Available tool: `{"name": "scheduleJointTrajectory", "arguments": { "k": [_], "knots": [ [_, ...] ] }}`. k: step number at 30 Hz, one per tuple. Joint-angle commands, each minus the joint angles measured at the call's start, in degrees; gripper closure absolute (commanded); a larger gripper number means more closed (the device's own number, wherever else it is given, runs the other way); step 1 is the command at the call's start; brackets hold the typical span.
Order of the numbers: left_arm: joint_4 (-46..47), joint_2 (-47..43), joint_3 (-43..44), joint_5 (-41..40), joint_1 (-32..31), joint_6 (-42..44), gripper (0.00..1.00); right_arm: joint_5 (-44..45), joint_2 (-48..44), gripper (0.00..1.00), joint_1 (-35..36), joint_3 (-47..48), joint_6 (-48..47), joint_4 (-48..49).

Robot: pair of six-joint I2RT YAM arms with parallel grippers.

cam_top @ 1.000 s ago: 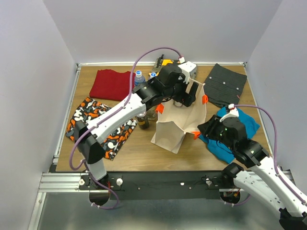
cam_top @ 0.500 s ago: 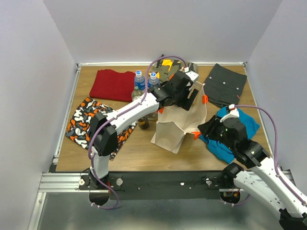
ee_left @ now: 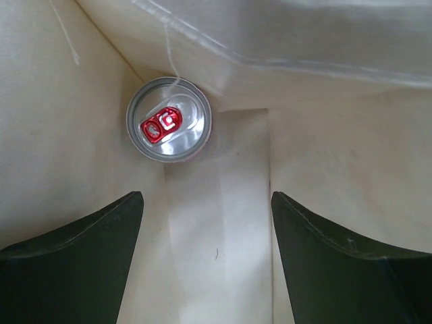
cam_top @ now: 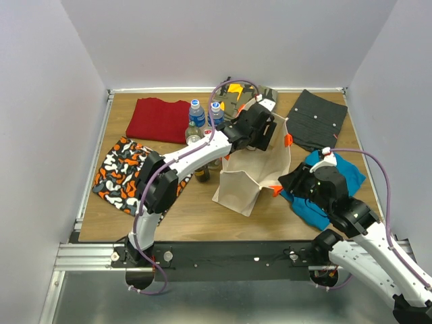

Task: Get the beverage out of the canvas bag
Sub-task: Take out the drink from the canvas bag.

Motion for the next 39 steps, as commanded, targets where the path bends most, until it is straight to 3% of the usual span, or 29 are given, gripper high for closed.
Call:
{"name": "scheduleJointTrajectory", "arguments": {
  "k": [1, 18, 30, 39],
  "knots": [
    [4.25, 2.27, 1.77, -5.87, 0.23, -4.93, 0.14, 0.09, -0.37, 0.50, -0.25, -0.96, -0.58, -0.82],
    [10.23, 5.96, 0.98, -19.93, -0.47, -13.19, 0.15, -0.08, -0.28, 0.50, -0.25, -1.05, -0.67, -0.65],
    [11.99, 9.56, 3.53, -21.96, -1.17, -13.99, 0.17, -0.17, 0.07, 0.50, -0.34, -1.05, -0.75, -0.65],
    [14.10, 11.41, 3.09, -27.93, -1.70, -14.78, 0.18, -0.35, 0.42, 0.50, -0.25, -0.87, -0.75, -0.73]
  ]
}}
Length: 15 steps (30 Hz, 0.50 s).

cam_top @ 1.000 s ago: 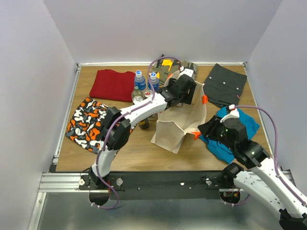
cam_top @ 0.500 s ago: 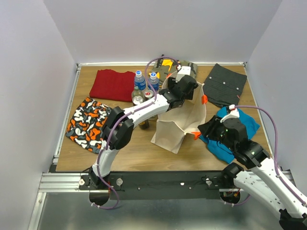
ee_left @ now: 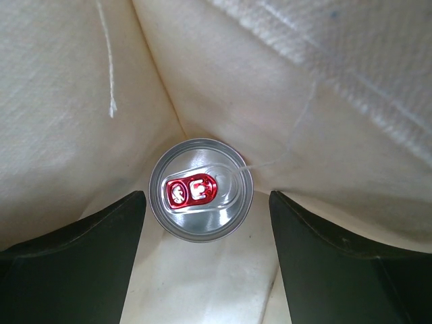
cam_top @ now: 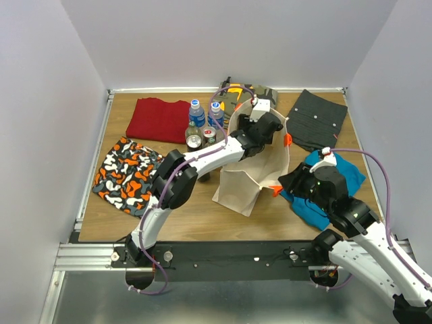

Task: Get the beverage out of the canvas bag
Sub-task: Take out the drink from the canvas bag.

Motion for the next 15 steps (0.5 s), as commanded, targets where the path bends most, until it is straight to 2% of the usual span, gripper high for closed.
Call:
{"name": "scheduleJointTrajectory", "arguments": {
  "k": [1, 5, 7, 15],
  "knots": [
    [3.06, 1.20, 0.32, -6.15, -0.28, -1.80, 0.18, -0.17, 0.21, 0.50, -0.25, -0.96, -0.75, -0.78],
    [4.47, 0.76, -0.74, -7.90, -0.28, -2.06, 0.19, -0.34, 0.21, 0.50, -0.25, -0.96, -0.75, -0.69],
    [5.69, 0.68, -1.27, -7.91, -0.28, -1.45, 0.24, -0.35, 0.38, 0.50, -0.25, -0.96, -0.84, -0.69],
    [6.06, 1.47, -1.01, -7.56, -0.28, -1.36, 0.30, -0.52, 0.38, 0.50, -0.25, -0.96, -0.84, -0.69]
  ]
}}
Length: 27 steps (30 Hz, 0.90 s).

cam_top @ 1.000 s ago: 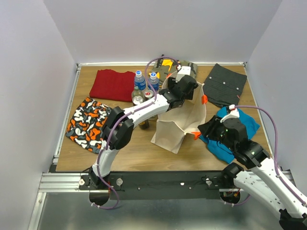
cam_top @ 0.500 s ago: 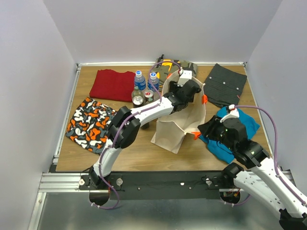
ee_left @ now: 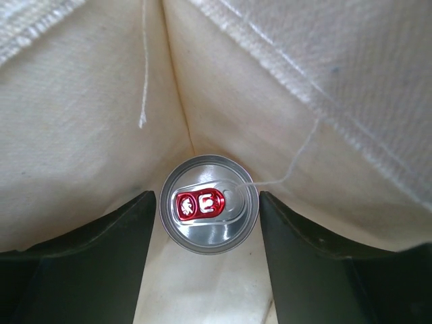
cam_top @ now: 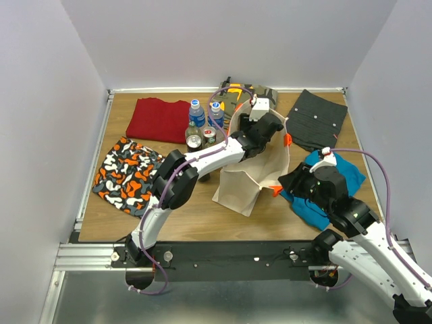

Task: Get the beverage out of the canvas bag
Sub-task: Take out the drink from the canvas bag.

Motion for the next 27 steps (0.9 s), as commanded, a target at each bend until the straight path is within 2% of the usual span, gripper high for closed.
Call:
{"name": "scheduleJointTrajectory", "arguments": {
  "k": [1, 8, 12, 14, 15, 18, 20, 23, 27],
  "knots": [
    [2.89, 1.36, -0.31, -3.29, 0.16, -0.85, 0.31, -0.50, 0.32, 0.50, -0.34, -0.87, -0.91, -0.69],
    [2.62, 1.53, -0.22, -2.59, 0.16, -0.50, 0.36, -0.59, 0.32, 0.50, -0.25, -0.96, -0.91, -0.60],
    [1.31, 2.06, 0.66, -1.71, 0.16, -0.15, 0.43, -0.50, 0.32, 0.50, -0.25, -0.96, -0.91, -0.69],
    [1.31, 2.15, 0.48, -0.75, 0.16, -0.06, 0.53, -0.50, 0.32, 0.50, -0.25, -0.96, -0.91, -0.69],
    [1.13, 2.24, 0.48, -0.66, 0.16, -0.15, 0.61, -0.50, 0.32, 0.50, -0.25, -0.96, -0.91, -0.69],
    [0.95, 1.89, -0.04, -0.13, 0.16, -0.42, 0.69, -0.50, 0.23, 0.50, -0.25, -0.96, -0.91, -0.60],
    [1.13, 1.62, -0.48, 0.22, 0.16, -0.24, 0.77, -0.59, 0.23, 0.50, -0.25, -0.96, -0.91, -0.60],
    [0.78, 1.27, -0.48, 0.57, 0.16, 0.11, 1.00, -0.59, 0.14, 0.50, -0.25, -0.96, -0.91, -0.60],
    [0.52, -0.04, -1.19, 1.36, -0.11, 0.55, 1.00, -0.41, -0.12, 0.50, -0.25, -0.87, -0.91, -0.60]
  ]
}}
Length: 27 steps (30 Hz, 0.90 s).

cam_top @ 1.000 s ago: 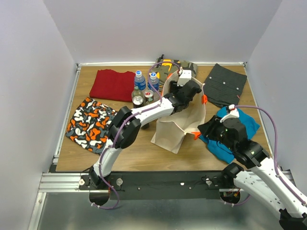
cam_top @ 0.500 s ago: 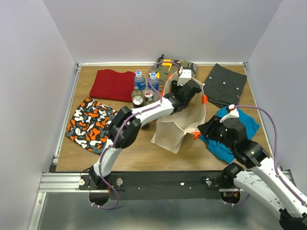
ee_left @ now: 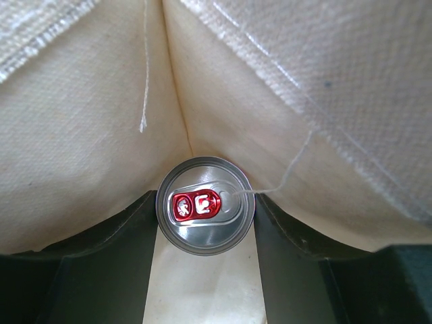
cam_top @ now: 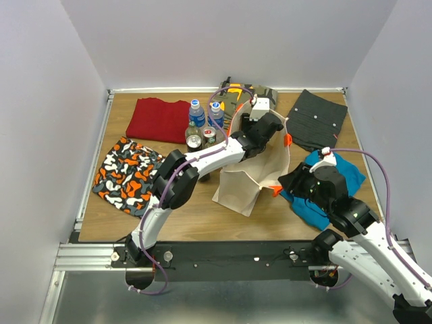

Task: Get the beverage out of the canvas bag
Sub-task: Take out the drink from the canvas bag.

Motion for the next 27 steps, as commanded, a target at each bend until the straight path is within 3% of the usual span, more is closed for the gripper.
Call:
{"name": "scheduleJointTrajectory", "arguments": {
  "k": [1, 10, 27],
  "knots": [
    [-0.88, -0.70, -1.38, 1.32, -0.19, 0.46, 1.00, -0.50, -0.12, 0.50, -0.25, -0.96, -0.91, -0.60],
    [0.25, -7.64, -6.04, 4.39, -1.07, 2.05, 1.00, -0.32, -0.21, 0.50, -0.25, -0.96, -0.82, -0.60],
    [-2.21, -13.09, -6.22, 8.44, -1.07, 3.10, 1.00, -0.50, -0.91, 0.50, -0.25, -1.14, -0.91, -0.51]
  ]
}}
